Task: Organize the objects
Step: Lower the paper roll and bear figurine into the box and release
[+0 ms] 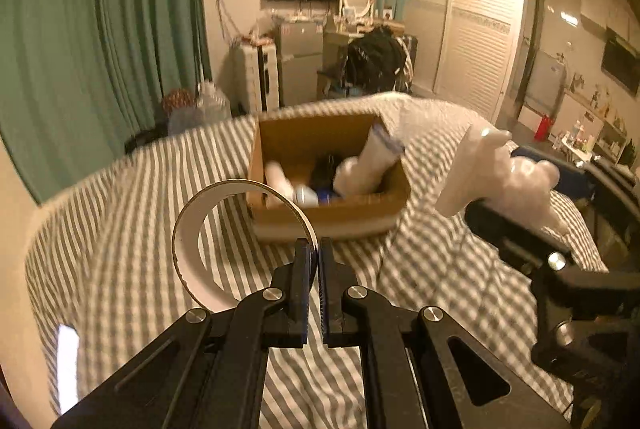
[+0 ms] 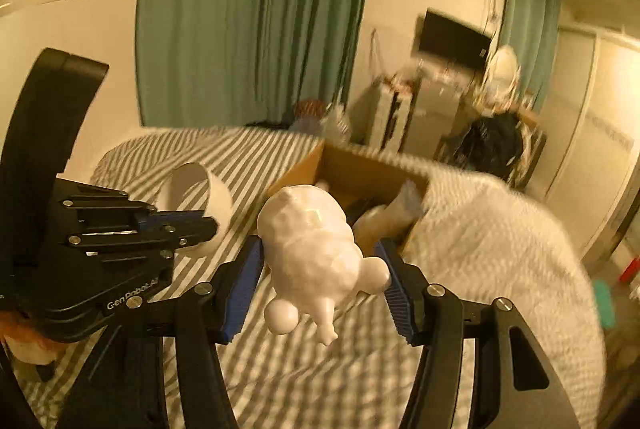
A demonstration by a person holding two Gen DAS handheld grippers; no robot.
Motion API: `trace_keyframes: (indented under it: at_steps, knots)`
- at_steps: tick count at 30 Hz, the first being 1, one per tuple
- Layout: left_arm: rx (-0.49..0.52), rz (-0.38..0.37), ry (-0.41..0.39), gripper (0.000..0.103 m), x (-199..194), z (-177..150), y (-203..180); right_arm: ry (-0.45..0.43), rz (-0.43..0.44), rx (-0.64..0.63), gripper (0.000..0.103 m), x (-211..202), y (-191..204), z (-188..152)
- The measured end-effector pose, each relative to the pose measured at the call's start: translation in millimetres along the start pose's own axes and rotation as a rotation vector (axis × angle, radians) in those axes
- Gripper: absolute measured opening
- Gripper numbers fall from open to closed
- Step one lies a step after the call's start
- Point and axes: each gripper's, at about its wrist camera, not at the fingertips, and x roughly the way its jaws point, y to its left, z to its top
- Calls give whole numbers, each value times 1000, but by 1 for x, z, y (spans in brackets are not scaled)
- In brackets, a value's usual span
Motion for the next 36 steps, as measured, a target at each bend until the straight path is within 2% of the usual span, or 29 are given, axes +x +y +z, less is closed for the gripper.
trace_keyframes:
  at_steps: [4,7,11,18,23,24,27,32,36]
  knots:
    - [38,34,-44,4,4,42,2,-64,-11,7,57,-4,-18,35]
    - [43,21,-52,4,17,70,7,-91,-24,2,57,4,-27,57]
    - [35,15,-57,4,41,103,16,-90,-33,-2,57,35,-39,84]
    - [38,16,-73,4,100,143,29,-39,0,36,57,117,-69,112]
    - [38,3,-47,4,156,151,37,-25,-8,61,56,167,-90,128]
    - [36,-1,-39,4,166,150,39,-19,-7,67,53,176,-95,128]
    - [31,-13,-2,4,203,146,43,9,4,98,52,213,-111,127]
    - [35,-41,68,4,242,118,44,86,26,117,51,262,-118,98]
    - [65,-45,77,4,257,105,35,146,61,132,51,289,-119,73]
